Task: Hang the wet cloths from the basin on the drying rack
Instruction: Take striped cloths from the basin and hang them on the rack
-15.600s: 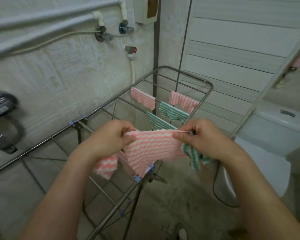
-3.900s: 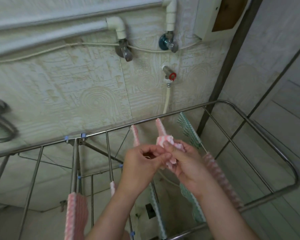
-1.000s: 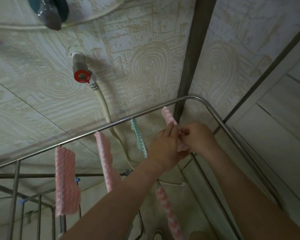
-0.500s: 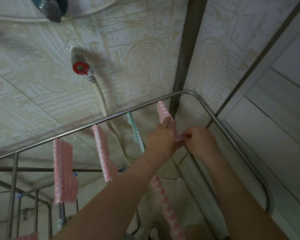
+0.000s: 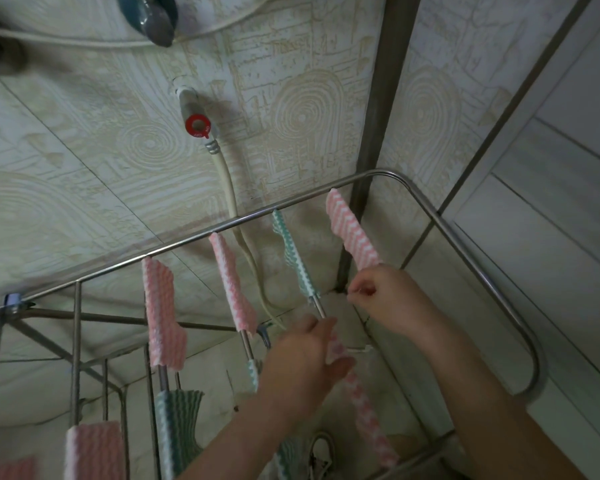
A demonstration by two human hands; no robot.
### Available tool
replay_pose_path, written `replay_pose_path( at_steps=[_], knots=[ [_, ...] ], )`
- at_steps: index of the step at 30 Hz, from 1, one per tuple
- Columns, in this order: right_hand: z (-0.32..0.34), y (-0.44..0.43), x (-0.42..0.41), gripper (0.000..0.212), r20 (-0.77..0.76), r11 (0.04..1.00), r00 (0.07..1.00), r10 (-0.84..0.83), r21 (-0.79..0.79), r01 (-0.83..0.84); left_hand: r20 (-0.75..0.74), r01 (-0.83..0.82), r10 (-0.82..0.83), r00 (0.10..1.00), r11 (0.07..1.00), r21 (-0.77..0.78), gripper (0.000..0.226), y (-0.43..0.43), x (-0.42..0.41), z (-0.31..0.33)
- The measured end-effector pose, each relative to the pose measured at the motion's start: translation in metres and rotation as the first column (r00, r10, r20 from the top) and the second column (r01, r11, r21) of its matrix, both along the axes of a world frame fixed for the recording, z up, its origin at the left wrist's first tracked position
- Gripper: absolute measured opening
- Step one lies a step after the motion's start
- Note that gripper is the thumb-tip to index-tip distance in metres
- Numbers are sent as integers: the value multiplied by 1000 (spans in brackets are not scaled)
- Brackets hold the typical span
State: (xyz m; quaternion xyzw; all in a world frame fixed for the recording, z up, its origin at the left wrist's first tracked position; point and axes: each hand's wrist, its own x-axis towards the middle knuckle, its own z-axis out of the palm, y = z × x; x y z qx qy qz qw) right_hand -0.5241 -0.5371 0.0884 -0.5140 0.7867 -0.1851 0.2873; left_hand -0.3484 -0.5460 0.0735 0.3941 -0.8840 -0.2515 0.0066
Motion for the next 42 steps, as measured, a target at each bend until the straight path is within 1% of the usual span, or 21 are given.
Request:
replay_pose_path(
  at_steps=[2,3,6,8,11,14,16,17,21,24,25,28,31,35,38,40,42],
  knots=[
    [0,11,14,13,23,980,993,120,157,-122,6,2,-2,1000,1000,-5,63,13,1,-9],
    [0,16,20,15,43,966,988,147,206,-153,12,10,-10,1000,1000,-18,66,17,0,-13],
    [1,30,36,19,89,961,989,120,238,-138,-11,23,-24,1000,999,-40,67,21,-1,-21],
    [-1,35,43,21,99,970,991,91,215,-111,-43,1,-3,999,999,-33,61,19,-2,-23],
    [-7,46,53,22,75,986,997,31,163,-43,-32,14,-15,999,1000,-22,54,19,1,-21],
    [-18,56,60,24,71,992,993,-96,95,89,-33,31,-31,999,1000,-2,61,17,3,-20],
    [-21,66,64,29,61,983,981,-182,33,180,-67,36,-35,997,999,12,66,15,7,-17],
    [-20,72,66,29,66,977,975,-211,-9,212,-92,41,-41,995,999,-2,64,15,10,-16],
    [-12,91,79,17,112,953,956,-269,-109,281,-223,42,-47,974,999,-24,44,11,28,-11],
    [-5,106,98,14,115,921,936,-331,-177,348,-296,33,-31,955,999,-1,16,10,44,-4],
    [-2,113,106,15,116,908,926,-359,-186,375,-315,41,-32,949,999,23,10,12,50,0],
    [6,133,132,13,148,855,886,-440,-234,463,-382,108,-66,922,990,90,11,22,69,12],
    [15,158,171,12,145,782,839,-524,-309,542,-420,204,-158,894,977,67,11,38,95,23],
    [24,189,203,12,138,727,793,-593,-332,602,-476,301,-243,846,952,49,6,63,112,35],
    [33,224,228,13,168,654,729,-664,-344,674,-504,420,-345,792,907,39,7,91,123,46],
    [37,240,240,14,182,628,699,-691,-327,706,-504,487,-410,760,873,24,9,104,127,48],
    [43,271,254,15,161,578,639,-752,-307,756,-491,612,-524,696,791,24,10,131,126,49]
  ],
)
